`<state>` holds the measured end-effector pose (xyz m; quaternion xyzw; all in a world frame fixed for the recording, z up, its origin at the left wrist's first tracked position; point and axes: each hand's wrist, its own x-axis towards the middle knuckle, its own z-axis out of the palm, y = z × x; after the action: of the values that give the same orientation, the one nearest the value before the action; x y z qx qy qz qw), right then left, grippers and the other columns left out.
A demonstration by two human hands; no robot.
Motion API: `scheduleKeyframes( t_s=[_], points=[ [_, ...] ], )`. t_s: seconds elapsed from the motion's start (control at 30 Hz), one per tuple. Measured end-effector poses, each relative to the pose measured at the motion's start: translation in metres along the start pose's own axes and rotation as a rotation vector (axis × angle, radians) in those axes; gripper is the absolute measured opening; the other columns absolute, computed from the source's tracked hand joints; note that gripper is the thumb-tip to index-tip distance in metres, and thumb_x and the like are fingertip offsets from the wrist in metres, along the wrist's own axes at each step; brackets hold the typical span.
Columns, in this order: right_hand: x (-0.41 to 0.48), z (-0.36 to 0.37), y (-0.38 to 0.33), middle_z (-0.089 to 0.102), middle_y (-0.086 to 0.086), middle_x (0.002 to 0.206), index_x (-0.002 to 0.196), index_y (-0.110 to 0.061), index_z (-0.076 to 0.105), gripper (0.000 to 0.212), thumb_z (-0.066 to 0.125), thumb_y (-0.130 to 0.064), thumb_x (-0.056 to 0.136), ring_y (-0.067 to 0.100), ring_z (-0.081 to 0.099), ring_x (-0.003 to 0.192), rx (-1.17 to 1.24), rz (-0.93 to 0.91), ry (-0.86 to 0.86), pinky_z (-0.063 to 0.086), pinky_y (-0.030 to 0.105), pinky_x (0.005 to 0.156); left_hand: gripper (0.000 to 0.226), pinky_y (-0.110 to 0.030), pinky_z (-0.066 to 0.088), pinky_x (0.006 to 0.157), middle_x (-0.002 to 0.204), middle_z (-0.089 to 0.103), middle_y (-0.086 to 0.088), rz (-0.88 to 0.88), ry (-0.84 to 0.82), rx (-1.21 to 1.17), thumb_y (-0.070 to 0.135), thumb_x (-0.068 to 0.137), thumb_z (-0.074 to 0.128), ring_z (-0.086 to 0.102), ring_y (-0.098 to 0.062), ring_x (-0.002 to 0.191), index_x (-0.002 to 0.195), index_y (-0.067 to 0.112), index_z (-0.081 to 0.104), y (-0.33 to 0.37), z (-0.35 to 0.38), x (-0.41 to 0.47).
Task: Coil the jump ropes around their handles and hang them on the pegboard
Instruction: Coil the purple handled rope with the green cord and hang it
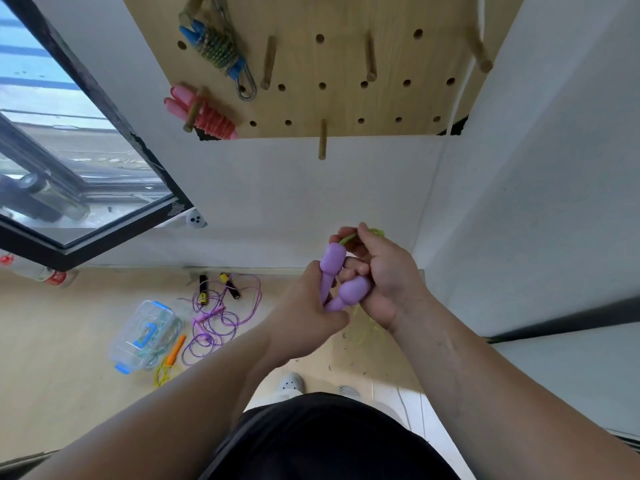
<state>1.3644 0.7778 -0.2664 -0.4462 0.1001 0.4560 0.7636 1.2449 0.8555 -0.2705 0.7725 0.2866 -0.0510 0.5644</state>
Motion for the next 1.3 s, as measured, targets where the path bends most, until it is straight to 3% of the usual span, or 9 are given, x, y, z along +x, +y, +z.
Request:
scheduleKeyframes(
  t_s=[0.2, 0.33, 0.43, 0.53, 0.6, 0.7, 0.83, 1.03, 1.3],
  points=[
    [0.001, 0.011, 0.011, 0.075, 0.006, 0.092, 0.097, -0.007, 0.073, 0.040, 0.060, -0.045, 0.097, 0.021, 0.067, 0.078, -0.428, 0.114, 0.105, 0.054, 0.034, 0.072, 0.020, -0.021, 0.042, 0.062, 0.104, 0.061, 0.023, 0.019, 0.034, 0.318, 0.013, 0.086, 0.058, 0.060, 0.000, 0.083, 0.086, 0.026, 0.043, -0.018, -0.053, 0.000],
    [-0.003, 0.020, 0.026, 0.074, -0.008, 0.086, 0.090, -0.019, 0.073, 0.032, 0.063, -0.048, 0.094, 0.013, 0.065, 0.083, -1.058, -0.284, 0.314, 0.049, 0.029, 0.076, 0.015, -0.025, 0.045, 0.067, 0.104, 0.062, 0.019, 0.042, 0.033, 0.443, 0.013, 0.085, 0.055, 0.062, -0.015, 0.090, 0.086, 0.023, 0.044, -0.035, -0.105, -0.003],
    [0.001, 0.038, 0.033, 0.059, -0.019, 0.130, 0.130, -0.035, 0.059, 0.035, 0.049, -0.051, 0.101, -0.004, 0.053, 0.119, -1.162, -0.465, -0.001, 0.041, 0.018, 0.098, 0.018, -0.022, 0.038, 0.059, 0.088, 0.057, 0.020, 0.104, -0.014, 0.495, 0.013, 0.083, 0.058, 0.056, -0.003, 0.077, 0.082, 0.024, 0.043, -0.044, -0.134, -0.007],
    [0.009, 0.063, 0.051, 0.068, -0.011, 0.116, 0.116, -0.029, 0.067, 0.043, 0.033, -0.053, 0.105, 0.007, 0.061, 0.111, -1.268, -0.352, -0.269, 0.047, 0.032, 0.099, 0.015, -0.020, 0.039, 0.060, 0.084, 0.061, 0.017, 0.168, -0.013, 0.489, 0.019, 0.084, 0.062, 0.058, -0.004, 0.075, 0.084, 0.025, 0.048, -0.056, -0.159, -0.010],
    [0.014, 0.074, 0.064, 0.070, -0.007, 0.086, 0.090, -0.025, 0.067, 0.045, 0.032, -0.048, 0.107, 0.018, 0.065, 0.087, -1.264, -0.331, -0.270, 0.049, 0.047, 0.088, 0.014, -0.015, 0.039, 0.059, 0.080, 0.064, 0.026, 0.185, 0.000, 0.384, 0.022, 0.086, 0.066, 0.060, 0.002, 0.072, 0.087, 0.024, 0.052, -0.065, -0.174, -0.009],
    [0.014, 0.087, 0.081, 0.056, -0.008, 0.063, 0.076, -0.023, 0.060, 0.047, 0.034, -0.043, 0.109, 0.015, 0.056, 0.065, -1.183, -0.322, -0.218, 0.053, 0.041, 0.076, 0.020, -0.011, 0.038, 0.054, 0.064, 0.055, 0.017, 0.204, 0.051, 0.218, 0.016, 0.085, 0.072, 0.051, 0.003, 0.058, 0.083, 0.023, 0.053, -0.080, -0.194, -0.007],
    [0.009, 0.111, 0.098, 0.049, -0.010, 0.059, 0.073, -0.021, 0.056, 0.045, 0.036, -0.039, 0.109, 0.012, 0.051, 0.058, -1.146, -0.365, -0.208, 0.052, 0.032, 0.063, 0.019, -0.030, 0.037, 0.046, 0.061, 0.040, -0.004, 0.106, -0.041, -0.445, 0.009, 0.077, 0.064, 0.040, -0.018, 0.048, 0.084, 0.011, 0.047, -0.087, -0.198, -0.009],
    [0.017, 0.156, 0.111, 0.055, -0.014, 0.056, 0.067, -0.026, 0.050, 0.044, 0.037, -0.037, 0.108, 0.004, 0.049, 0.053, -1.260, -0.396, -0.196, 0.041, 0.030, 0.061, 0.027, -0.023, 0.028, 0.043, 0.060, 0.025, -0.002, 0.027, -0.070, -1.208, 0.014, 0.063, 0.059, 0.028, -0.013, 0.039, 0.080, 0.018, 0.038, -0.081, -0.192, 0.001],
    [0.001, 0.183, 0.123, 0.054, -0.008, 0.069, 0.082, -0.026, 0.057, 0.040, 0.031, -0.044, 0.107, 0.012, 0.052, 0.069, -1.739, -0.352, -0.256, 0.042, 0.036, 0.068, 0.023, -0.024, 0.022, 0.046, 0.055, 0.035, 0.002, -0.031, 0.192, -1.179, 0.031, 0.076, 0.071, 0.031, -0.013, 0.043, 0.067, 0.024, 0.050, -0.080, -0.213, 0.019]
  ],
)
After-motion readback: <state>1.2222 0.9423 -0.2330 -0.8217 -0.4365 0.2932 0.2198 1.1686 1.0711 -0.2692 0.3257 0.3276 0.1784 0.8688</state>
